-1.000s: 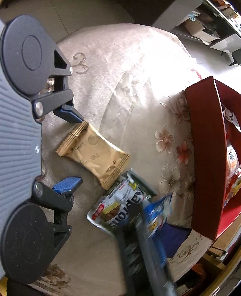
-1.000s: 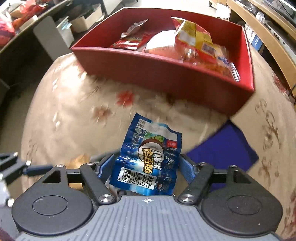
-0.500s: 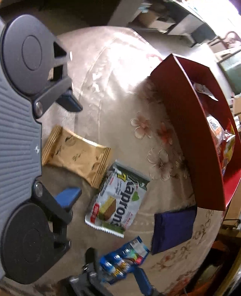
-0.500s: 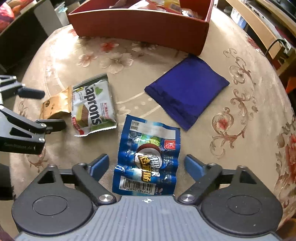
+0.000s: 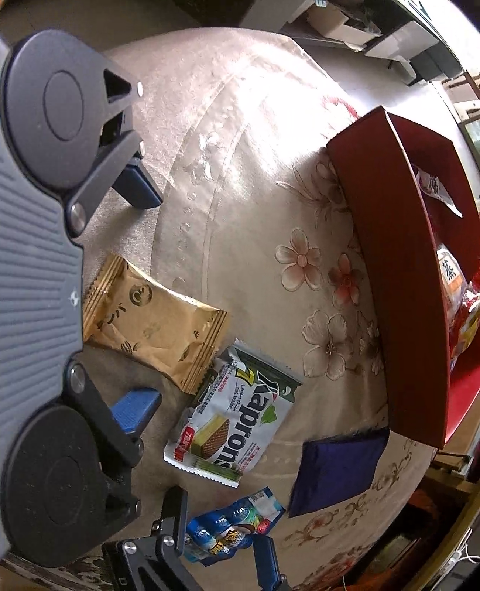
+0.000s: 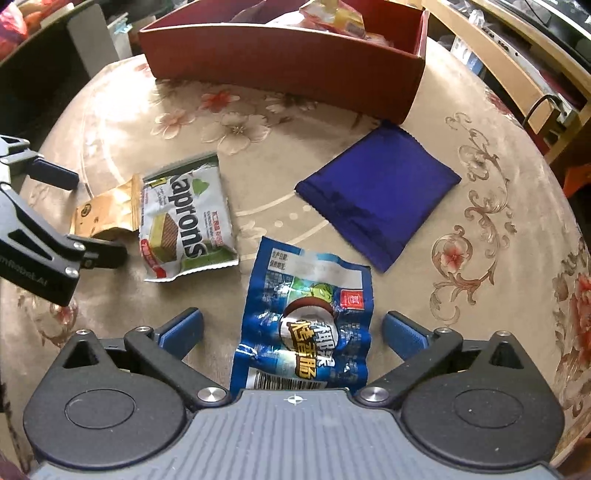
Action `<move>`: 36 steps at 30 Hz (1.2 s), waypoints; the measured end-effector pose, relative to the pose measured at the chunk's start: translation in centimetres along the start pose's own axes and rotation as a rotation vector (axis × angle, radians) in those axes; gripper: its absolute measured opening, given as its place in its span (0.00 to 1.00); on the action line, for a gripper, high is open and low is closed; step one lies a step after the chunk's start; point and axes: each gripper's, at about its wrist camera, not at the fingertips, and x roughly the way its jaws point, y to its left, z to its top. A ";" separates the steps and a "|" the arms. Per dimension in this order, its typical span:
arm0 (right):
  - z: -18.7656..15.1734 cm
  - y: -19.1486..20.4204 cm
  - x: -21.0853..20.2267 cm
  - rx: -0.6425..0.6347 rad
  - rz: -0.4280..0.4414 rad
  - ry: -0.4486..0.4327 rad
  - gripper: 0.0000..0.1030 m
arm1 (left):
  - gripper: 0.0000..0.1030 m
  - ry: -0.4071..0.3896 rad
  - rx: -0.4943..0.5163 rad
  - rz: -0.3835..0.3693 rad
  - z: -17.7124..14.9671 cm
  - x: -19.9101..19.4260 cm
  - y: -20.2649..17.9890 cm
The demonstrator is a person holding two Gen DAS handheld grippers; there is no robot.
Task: Organize snacks
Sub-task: 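Grasp the gold foil pack with the left tool while the right tool lifts the blue pack, then carry the gold and blue packs to the red box and lower them inside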
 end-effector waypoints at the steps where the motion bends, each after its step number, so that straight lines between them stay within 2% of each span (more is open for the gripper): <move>1: 0.0 0.0 0.0 -0.004 0.001 0.003 1.00 | 1.00 0.001 -0.007 0.009 0.0 -0.1 -0.1; 3: -0.1 0.1 -0.2 -0.017 -0.001 0.004 0.97 | 0.97 -0.004 -0.010 0.025 -0.2 -0.3 -0.4; 4: -0.3 0.1 -0.6 -0.019 -0.001 0.005 0.95 | 0.85 -0.009 -0.010 0.016 -0.3 -0.6 -0.7; 5: -0.5 0.1 -0.9 -0.020 -0.004 0.002 0.89 | 0.72 -0.014 -0.008 0.001 -0.4 -0.9 -0.9; 6: -0.7 0.1 -1.2 -0.018 -0.011 -0.005 0.79 | 0.68 -0.019 -0.006 -0.010 -0.5 -1.2 -1.2; 7: -0.9 0.1 -1.6 -0.013 -0.013 -0.012 0.74 | 0.62 -0.024 -0.005 -0.011 -0.6 -1.4 -1.5; 13: -1.9 0.2 -2.4 -0.008 -0.016 -0.012 0.73 | 0.42 -0.022 -0.044 -0.002 -1.1 -1.9 -2.6; 19: -2.8 -0.3 -3.5 0.017 -0.004 -0.033 0.73 | 0.41 -0.014 -0.053 0.024 -2.2 -2.3 -3.9; 22: -3.0 -0.5 -3.9 0.024 0.012 -0.041 0.73 | 0.47 -0.023 -0.042 0.045 -2.3 -2.2 -4.1; 25: -3.0 -0.7 -4.0 0.034 0.030 -0.040 0.73 | 0.50 -0.004 -0.113 0.005 -2.0 -1.9 -2.9; 26: -3.1 -0.8 -4.0 0.037 0.035 -0.041 0.73 | 0.51 -0.004 -0.108 -0.001 -1.9 -1.9 -2.8; 29: -3.1 -0.9 -3.9 0.040 0.042 -0.037 0.74 | 0.54 -0.012 -0.113 0.025 -2.2 -2.0 -3.2; 32: -2.9 -1.0 -4.2 0.049 0.043 -0.047 0.74 | 0.37 -0.016 -0.129 0.018 -2.3 -2.4 -3.7; 36: -2.6 -0.7 -4.8 0.038 0.048 -0.075 0.74 | 0.37 -0.019 -0.141 0.022 -2.6 -2.7 -4.5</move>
